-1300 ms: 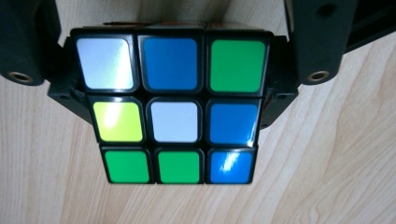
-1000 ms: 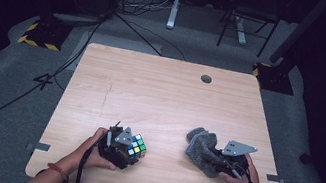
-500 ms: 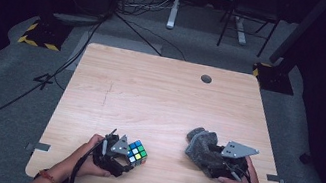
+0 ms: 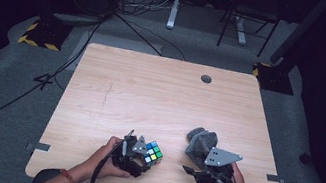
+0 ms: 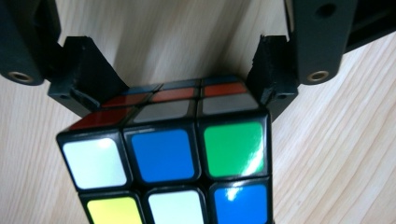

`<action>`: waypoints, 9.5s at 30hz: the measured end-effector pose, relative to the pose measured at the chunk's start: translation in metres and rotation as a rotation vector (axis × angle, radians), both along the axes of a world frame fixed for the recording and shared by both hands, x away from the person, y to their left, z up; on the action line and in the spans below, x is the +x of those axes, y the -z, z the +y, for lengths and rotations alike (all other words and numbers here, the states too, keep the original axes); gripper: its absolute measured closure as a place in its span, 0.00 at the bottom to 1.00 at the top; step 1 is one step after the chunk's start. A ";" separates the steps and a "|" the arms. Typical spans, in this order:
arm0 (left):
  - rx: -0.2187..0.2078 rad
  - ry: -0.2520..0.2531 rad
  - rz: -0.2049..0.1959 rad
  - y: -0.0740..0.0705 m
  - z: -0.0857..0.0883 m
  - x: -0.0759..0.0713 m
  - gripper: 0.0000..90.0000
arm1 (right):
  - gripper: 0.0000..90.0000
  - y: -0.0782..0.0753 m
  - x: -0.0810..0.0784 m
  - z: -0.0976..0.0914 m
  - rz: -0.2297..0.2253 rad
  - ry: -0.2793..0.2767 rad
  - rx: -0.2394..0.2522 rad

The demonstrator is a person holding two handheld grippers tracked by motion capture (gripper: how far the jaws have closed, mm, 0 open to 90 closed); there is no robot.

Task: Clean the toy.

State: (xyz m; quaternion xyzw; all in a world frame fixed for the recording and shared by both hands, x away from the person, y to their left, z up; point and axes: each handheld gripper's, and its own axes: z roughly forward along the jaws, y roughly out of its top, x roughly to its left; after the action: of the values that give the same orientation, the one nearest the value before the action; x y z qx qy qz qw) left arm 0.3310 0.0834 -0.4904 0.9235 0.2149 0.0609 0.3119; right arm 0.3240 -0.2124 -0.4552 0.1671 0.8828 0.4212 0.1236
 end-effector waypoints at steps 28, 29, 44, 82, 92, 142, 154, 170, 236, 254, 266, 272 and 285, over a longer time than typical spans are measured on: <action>-0.050 0.157 0.033 -0.012 0.004 -0.028 0.36 | 0.48 0.021 0.001 0.034 0.036 -0.022 -0.071; -0.048 0.169 0.030 -0.012 0.002 -0.028 0.36 | 0.48 0.022 0.001 0.034 0.036 -0.021 -0.070; -0.081 0.205 0.004 -0.012 -0.007 0.010 0.17 | 0.58 0.032 0.008 0.029 0.055 -0.021 -0.084; -0.041 0.347 -0.004 -0.009 -0.047 0.015 0.29 | 0.52 0.005 0.004 0.030 0.017 -0.059 0.046; -0.075 0.324 -0.035 -0.009 -0.047 0.015 0.27 | 0.51 -0.006 0.007 0.041 0.001 -0.064 0.072; -0.065 0.201 -0.020 -0.005 0.011 0.010 0.28 | 0.58 0.036 0.060 -0.047 0.117 0.169 -0.106; -0.081 0.213 -0.021 -0.003 -0.013 0.013 0.22 | 0.81 0.031 0.055 -0.045 0.073 0.146 -0.126; -0.026 0.278 -0.064 -0.010 -0.042 0.012 0.37 | 0.82 -0.012 0.014 -0.007 0.026 -0.050 0.068; -0.233 0.290 -0.214 -0.066 -0.041 0.008 0.37 | 0.81 -0.004 0.010 0.019 0.016 -0.035 0.018; -0.158 0.288 -0.254 -0.063 -0.045 0.007 0.36 | 0.81 -0.030 -0.005 0.012 -0.060 -0.050 0.131; -0.140 0.297 -0.242 -0.060 -0.050 0.011 0.37 | 0.81 -0.036 -0.002 0.015 -0.080 -0.052 0.159; -0.088 0.291 -0.250 -0.056 -0.055 0.008 0.37 | 0.81 -0.037 -0.002 0.015 -0.086 -0.058 0.175; -0.185 0.273 -0.277 -0.069 -0.043 0.007 0.37 | 0.82 -0.018 0.008 0.008 -0.059 -0.003 0.115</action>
State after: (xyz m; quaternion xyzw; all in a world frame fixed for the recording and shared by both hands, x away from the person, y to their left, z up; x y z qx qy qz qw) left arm 0.3378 0.0399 -0.4218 0.8943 0.0474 0.1243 0.4273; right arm 0.3318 -0.2045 -0.4372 0.1600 0.8533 0.4763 0.1393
